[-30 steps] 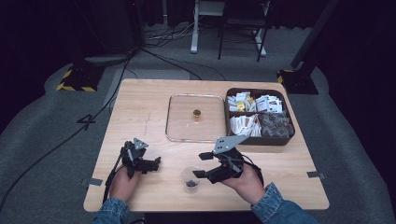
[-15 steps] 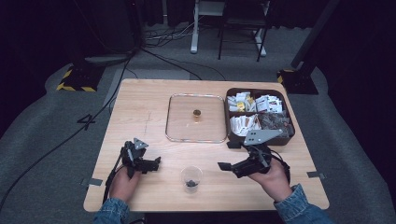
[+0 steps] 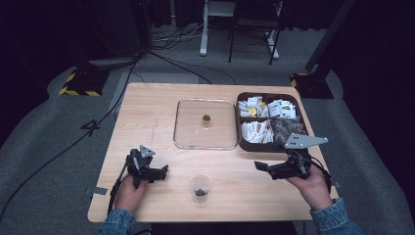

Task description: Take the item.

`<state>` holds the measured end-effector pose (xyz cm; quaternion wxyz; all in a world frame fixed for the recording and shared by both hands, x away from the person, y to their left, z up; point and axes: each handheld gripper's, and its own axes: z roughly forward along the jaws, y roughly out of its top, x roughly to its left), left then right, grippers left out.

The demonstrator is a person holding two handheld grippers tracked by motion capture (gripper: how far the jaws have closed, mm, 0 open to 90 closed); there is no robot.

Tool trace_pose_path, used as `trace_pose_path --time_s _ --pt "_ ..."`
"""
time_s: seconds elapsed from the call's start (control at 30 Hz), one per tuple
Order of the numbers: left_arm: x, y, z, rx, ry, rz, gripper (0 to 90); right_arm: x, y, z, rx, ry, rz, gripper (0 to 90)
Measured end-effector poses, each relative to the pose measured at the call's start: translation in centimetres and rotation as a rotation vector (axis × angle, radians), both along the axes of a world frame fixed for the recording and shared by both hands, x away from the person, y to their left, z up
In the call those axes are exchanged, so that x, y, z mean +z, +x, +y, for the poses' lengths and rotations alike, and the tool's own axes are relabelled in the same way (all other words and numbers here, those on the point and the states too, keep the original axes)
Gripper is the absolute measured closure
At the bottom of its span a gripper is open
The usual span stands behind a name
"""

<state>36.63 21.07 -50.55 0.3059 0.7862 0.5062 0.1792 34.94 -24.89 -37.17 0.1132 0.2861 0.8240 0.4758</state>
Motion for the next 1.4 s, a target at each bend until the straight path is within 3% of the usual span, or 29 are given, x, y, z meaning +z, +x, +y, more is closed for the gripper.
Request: trace_pose_path --time_s 0.37,0.77,1.17,1.4 --pt "0.0 0.0 0.0 0.000 0.000 0.000 0.1 -1.9 0.5 -3.3 -0.096 -0.017 0.018 14.8" --pt "0.0 0.0 0.0 -0.002 0.000 0.000 0.0 -5.5 1.4 -6.5 -0.166 0.021 0.090 14.7" --pt "0.0 0.1 0.0 -0.007 0.002 -0.001 0.0 -9.8 2.1 -8.7 -0.241 0.017 0.145 14.3" --pt "0.0 0.1 0.0 -0.009 0.003 -0.002 0.0 -11.8 2.4 -9.6 -0.285 -0.015 0.171 14.1"
